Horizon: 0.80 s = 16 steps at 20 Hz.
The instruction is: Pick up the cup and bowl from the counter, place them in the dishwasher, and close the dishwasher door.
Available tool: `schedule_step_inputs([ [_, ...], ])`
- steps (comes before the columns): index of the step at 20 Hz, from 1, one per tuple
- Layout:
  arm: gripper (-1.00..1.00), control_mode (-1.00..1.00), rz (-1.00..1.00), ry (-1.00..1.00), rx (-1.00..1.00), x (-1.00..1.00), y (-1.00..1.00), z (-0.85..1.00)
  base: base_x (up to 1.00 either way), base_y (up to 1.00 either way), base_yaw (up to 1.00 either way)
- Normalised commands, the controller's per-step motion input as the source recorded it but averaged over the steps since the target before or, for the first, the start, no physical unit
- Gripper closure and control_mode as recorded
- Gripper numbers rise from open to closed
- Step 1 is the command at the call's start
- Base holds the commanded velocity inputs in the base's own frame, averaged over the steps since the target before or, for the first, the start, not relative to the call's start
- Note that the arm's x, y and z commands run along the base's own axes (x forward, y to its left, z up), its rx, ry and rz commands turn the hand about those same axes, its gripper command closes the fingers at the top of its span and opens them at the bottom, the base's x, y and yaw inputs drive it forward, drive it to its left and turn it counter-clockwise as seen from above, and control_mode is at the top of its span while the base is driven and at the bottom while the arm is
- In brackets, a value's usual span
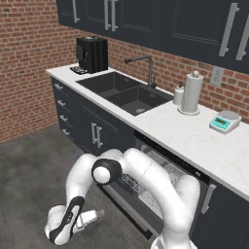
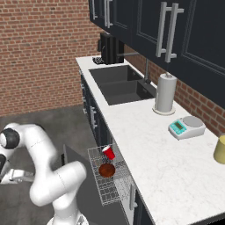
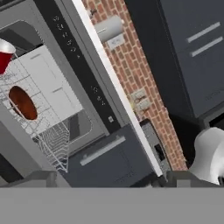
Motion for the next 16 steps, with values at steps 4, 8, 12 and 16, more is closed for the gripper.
schedule_step_inputs([
  [4, -1.0, -1.0, 0.0, -0.01, -0.19, 0.58, 0.0, -0.8, 0.0, 0.0, 0.0],
  [8, -1.0, -1.0, 0.01, 0.08, -0.1, 0.91, -0.04, -0.7, 0.0, 0.0, 0.0],
  [12, -1.0, -1.0, 0.06, 0.18, -0.05, 0.99, 0.0, -0.81, 0.0, 0.0, 0.0],
  [16, -1.0, -1.0, 0.1, 0.27, -0.02, 0.84, 0.0, -0.99, 0.0, 0.0, 0.0],
])
